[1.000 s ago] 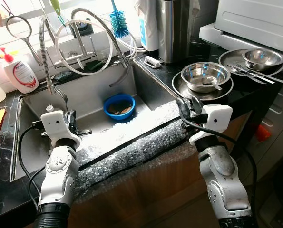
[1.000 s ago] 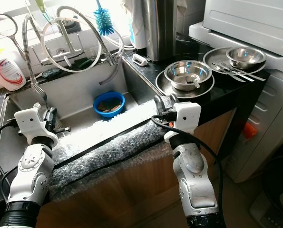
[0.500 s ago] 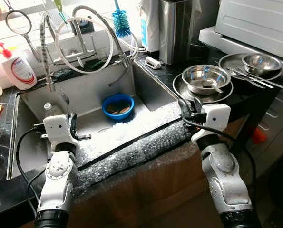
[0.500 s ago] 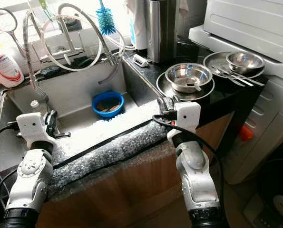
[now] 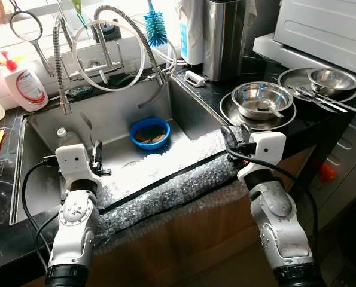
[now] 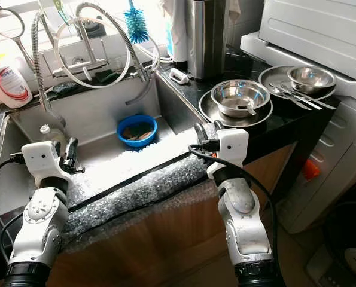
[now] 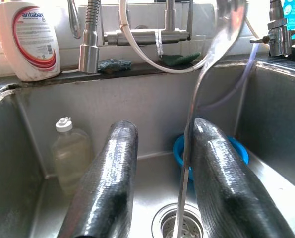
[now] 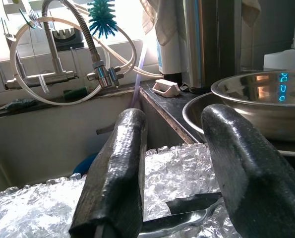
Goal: Kitchen organization
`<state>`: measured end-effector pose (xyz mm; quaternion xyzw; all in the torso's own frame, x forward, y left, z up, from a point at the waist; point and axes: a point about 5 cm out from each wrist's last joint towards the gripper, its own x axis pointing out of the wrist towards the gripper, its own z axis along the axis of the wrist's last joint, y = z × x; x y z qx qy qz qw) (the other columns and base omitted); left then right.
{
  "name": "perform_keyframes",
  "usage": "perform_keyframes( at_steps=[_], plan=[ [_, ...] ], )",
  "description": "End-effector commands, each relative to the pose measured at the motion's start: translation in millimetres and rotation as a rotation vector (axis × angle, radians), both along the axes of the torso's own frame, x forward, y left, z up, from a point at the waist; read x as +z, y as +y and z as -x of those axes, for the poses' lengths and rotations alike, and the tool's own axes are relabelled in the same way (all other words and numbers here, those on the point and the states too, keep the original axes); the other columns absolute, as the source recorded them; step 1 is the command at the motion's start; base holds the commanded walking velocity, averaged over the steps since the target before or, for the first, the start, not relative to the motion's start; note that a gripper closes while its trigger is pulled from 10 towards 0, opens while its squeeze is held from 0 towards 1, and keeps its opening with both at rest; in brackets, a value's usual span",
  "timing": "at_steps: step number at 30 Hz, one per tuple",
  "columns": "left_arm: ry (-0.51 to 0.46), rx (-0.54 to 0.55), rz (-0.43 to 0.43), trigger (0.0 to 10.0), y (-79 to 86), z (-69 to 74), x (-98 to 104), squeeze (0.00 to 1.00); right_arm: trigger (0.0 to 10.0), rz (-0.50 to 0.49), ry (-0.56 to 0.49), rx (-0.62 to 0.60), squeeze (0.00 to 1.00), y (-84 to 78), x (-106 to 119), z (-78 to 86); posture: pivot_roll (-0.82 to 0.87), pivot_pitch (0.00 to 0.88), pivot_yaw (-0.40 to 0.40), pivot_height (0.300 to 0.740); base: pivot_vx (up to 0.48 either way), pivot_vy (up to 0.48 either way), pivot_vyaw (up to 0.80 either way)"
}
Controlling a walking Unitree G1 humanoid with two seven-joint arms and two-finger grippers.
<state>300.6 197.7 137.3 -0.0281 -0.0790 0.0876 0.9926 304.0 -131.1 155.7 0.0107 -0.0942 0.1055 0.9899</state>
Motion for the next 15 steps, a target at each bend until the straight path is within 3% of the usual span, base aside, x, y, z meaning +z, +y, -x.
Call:
perform_keyframes(
  at_steps=[1, 15],
  plan=[
    [0.028, 0.005, 0.013, 10.0, 1.4, 0.8, -4.3, 1.00, 10.0, 0.003, -0.014, 0.009, 0.00, 4.5, 3.1, -1.3, -0.21, 0.000, 0.098, 0.740, 0.000, 0.000, 0.00],
    [-0.005, 0.021, 0.148, 10.0, 0.8, -0.2, 1.1, 1.00, 10.0, 0.012, 0.005, 0.044, 0.00, 9.2, 0.5, -0.8, -0.20, 0.000, 0.090, 0.740, 0.000, 0.000, 0.00]
  ],
)
